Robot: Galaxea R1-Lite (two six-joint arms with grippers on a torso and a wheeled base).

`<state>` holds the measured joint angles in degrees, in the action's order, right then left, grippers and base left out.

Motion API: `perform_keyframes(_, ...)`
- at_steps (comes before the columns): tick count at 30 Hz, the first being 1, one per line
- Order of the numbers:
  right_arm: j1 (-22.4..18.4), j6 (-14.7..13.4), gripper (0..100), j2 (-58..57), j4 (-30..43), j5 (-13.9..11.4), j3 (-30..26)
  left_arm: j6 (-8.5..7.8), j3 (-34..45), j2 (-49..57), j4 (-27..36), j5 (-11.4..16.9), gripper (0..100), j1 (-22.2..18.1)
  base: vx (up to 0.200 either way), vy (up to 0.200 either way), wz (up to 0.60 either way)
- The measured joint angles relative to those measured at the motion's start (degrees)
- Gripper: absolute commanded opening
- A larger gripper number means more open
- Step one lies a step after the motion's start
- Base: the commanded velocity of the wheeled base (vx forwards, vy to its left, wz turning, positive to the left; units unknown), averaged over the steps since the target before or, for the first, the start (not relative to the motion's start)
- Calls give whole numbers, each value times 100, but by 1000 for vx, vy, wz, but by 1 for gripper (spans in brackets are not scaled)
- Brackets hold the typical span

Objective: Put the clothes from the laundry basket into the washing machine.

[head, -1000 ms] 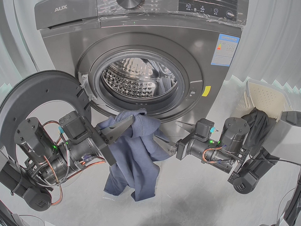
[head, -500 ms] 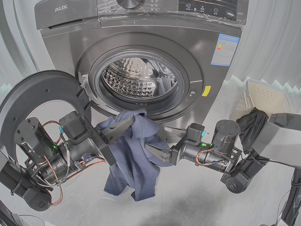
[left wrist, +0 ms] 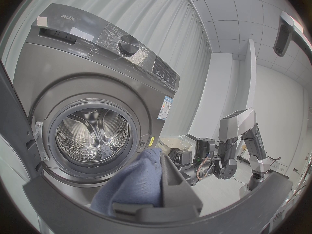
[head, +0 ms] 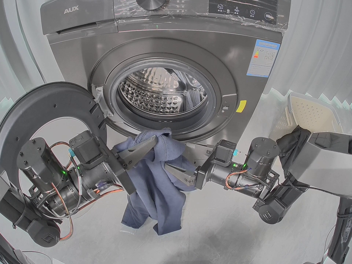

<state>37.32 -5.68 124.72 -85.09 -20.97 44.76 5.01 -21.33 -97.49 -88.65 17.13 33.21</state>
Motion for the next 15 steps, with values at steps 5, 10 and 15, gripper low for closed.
perform_keyframes(5, 33, -1, 100, 72, -15, -139, 30, -1, 0, 0, 0, 0, 0, 2, 0, 0, 0)
perform_keyframes(10, 50, -9, 100, 99, -69, -440, 38, 0, 0, 0, -2, 0, 0, -7, 0, 0, 0)
perform_keyframes(15, 55, -20, 100, 111, -250, -649, 27, 7, 0, 0, -2, 0, 0, -28, 0, 0, 0)
